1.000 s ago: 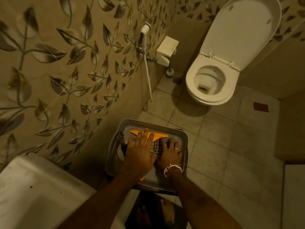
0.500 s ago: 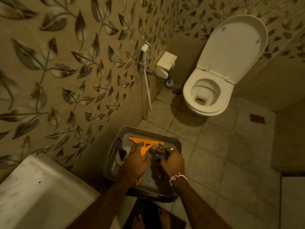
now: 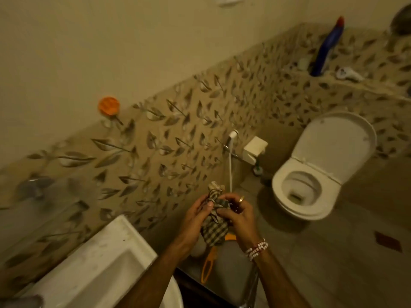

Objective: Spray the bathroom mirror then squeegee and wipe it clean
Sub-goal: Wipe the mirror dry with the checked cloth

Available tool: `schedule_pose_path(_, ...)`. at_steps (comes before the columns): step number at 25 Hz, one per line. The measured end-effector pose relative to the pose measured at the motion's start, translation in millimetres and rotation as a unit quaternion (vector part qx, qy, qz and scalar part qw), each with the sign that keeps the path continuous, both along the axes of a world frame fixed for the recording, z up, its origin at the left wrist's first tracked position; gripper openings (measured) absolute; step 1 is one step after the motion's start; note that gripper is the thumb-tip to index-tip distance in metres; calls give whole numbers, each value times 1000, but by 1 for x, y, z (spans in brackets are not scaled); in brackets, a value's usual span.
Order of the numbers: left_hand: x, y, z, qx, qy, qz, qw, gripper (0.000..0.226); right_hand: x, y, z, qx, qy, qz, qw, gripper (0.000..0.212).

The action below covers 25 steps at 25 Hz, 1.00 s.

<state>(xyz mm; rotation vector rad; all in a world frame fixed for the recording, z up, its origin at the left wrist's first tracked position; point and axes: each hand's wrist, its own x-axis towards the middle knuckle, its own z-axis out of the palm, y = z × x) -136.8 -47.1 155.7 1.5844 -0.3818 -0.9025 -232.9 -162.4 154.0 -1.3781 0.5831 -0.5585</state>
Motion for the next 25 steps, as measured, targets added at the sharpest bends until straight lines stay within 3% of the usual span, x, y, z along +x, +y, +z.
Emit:
schedule_pose_path(4, 15, 46, 83, -76, -56, 80, 992, 32, 36, 30, 78, 21, -124, 91, 988, 49)
schedule_pose_path(7, 26, 94, 144, -107, -111, 146, 977, 25, 64, 69, 132, 1, -188, 144, 972, 50)
schedule_pose_path(13, 35, 189, 240, -170, -227, 272, 920, 27, 107, 183, 226, -117, -269, 117, 949, 41)
schedule_pose_path(17, 40, 249, 291, -191, -288, 324, 881, 28, 119, 264, 269, -60, -289, 207, 933, 47)
schedule_pose_path(21, 47, 314, 330, -214, -331, 395, 829, 61, 124, 361, 305, -20, -284, 277, 918, 40)
schedule_pose_path(23, 55, 342, 345, -197, -378, 442, 790, 51, 126, 402, 322, 16, -281, 287, 916, 47)
schedule_pose_path(25, 63, 366, 358, -175, -403, 457, 773, 43, 130, 428, 338, 57, -278, 277, 918, 46)
